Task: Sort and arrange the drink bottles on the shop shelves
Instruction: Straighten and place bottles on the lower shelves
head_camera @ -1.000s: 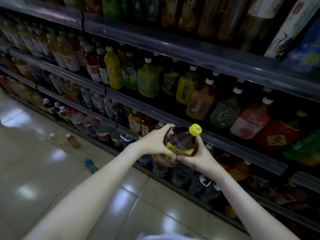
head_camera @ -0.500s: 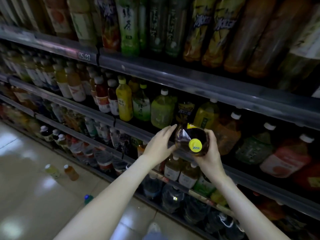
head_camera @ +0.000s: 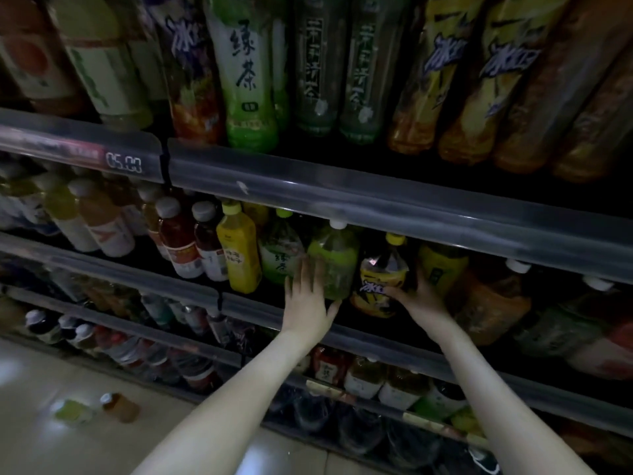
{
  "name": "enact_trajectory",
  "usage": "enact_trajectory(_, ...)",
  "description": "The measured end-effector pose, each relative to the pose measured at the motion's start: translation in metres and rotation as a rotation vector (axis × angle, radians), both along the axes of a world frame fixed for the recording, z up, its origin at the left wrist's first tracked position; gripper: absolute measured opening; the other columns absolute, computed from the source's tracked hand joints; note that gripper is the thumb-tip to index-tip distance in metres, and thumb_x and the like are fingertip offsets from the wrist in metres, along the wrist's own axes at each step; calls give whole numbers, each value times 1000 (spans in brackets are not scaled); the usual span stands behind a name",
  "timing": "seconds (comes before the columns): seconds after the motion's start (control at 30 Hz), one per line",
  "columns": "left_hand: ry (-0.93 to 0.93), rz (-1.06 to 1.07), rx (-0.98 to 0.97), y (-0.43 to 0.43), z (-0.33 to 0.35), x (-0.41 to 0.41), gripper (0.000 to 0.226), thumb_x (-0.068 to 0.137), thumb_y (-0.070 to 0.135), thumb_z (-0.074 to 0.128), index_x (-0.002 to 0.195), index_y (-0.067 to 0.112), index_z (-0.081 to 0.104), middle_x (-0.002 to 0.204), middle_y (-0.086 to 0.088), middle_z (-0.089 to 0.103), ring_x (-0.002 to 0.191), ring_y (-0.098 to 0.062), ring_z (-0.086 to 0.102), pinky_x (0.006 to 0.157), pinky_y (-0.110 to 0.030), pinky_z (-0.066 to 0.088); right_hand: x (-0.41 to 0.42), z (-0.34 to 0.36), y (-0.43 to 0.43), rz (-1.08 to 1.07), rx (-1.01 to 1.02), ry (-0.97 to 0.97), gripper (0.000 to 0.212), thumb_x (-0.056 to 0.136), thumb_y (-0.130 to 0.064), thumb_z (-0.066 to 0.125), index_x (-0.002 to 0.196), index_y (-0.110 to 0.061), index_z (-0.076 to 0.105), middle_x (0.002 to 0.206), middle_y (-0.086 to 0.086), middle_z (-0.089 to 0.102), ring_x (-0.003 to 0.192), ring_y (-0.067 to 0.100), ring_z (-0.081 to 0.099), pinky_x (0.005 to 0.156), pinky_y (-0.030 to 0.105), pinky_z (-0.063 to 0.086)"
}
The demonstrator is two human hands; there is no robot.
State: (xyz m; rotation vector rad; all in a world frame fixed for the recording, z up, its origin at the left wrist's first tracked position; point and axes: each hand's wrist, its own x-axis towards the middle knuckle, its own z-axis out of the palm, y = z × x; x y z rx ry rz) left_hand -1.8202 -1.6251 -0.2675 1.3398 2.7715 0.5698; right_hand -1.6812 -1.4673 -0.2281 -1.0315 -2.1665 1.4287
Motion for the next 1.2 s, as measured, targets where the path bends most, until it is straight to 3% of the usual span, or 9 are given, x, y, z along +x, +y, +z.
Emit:
enact_trajectory(0.1, -116, -83, 48, 2, -3, -5, 89, 96, 43, 49, 151, 10, -13, 158, -20, -13, 147, -35, 3, 120, -43, 10, -7, 1, -10, -121, 100, -85, 74, 94, -28, 61, 153, -23, 17, 151, 2, 37, 136, 25, 38, 100, 30, 37)
enact_trajectory(0.23, -186, -196, 23, -12, 5, -9, 82, 98, 40, 47, 153, 14, -9, 158, -19, -12, 146, -36, 5, 120, -43, 10, -18, 1, -38, -309, 242, -181, 71, 98, -24, 53, 154, -16, 10, 141, 13, 48, 117, 33, 55, 77, 30, 48)
enact_trajectory(0.3, -160, -282, 14, -29, 7, -14, 76, 99, 37, 45, 154, 16, -3, 159, -17, -4, 145, -35, 8, 120, -43, 11, -23, -6, -64, -383, 262, -156, 77, 97, -20, 54, 154, -18, 3, 142, 15, 45, 121, 34, 52, 85, 32, 48)
enact_trajectory(0.4, -181, -350, 10, -59, 0, -23, 68, 101, 31, 41, 154, 16, 2, 160, -14, -1, 145, -30, 9, 120, -39, 11, -29, -19, -112, -421, 274, -156, 74, 96, -19, 57, 154, -18, 11, 152, 9, 33, 137, 27, 37, 105, 34, 37)
enact_trajectory(0.53, -269, -378, -52, -113, -27, -35, 62, 101, 25, 42, 153, 15, 11, 161, -8, 4, 146, -27, 12, 118, -35, 17, -35, -45, -173, -222, 281, -283, 62, 98, -21, 52, 152, -14, 21, 156, 7, 26, 142, 21, 28, 111, 28, 26)
enact_trajectory(0.83, -465, -95, -231, -261, -95, -69, 49, 95, 19, 46, 143, 14, 37, 143, -5, 40, 130, -24, 41, 102, -29, 32, -94, -108, -272, 310, 220, -420, 44, 95, -17, 56, 138, -12, 45, 135, 7, 49, 122, 24, 51, 100, 28, 39)
enact_trajectory(1.0, -614, 145, -333, -347, -135, -104, 45, 93, 16, 45, 138, 13, 42, 135, -9, 46, 115, -29, 54, 91, -36, 46, -128, -155, -334, 520, 144, -572, 48, 95, -14, 54, 141, -17, 40, 142, 6, 45, 123, 20, 49, 99, 25, 37)
enact_trajectory(1.1, -676, 225, -328, -394, -161, -128, 44, 93, 16, 47, 137, 13, 43, 135, -9, 46, 116, -30, 53, 95, -39, 45, -151, -180, -371, 587, 123, -660, 49, 95, -11, 51, 142, -13, 39, 143, 9, 43, 128, 23, 45, 101, 23, 31)
enact_trajectory(1.2, -732, 245, -325, -435, -185, -156, 46, 92, 10, 46, 138, 10, 42, 138, -12, 43, 118, -31, 52, 98, -36, 42, -180, -214, -409, 608, 101, -736, 48, 96, -18, 49, 143, -17, 38, 144, 8, 44, 127, 23, 48, 103, 29, 39)
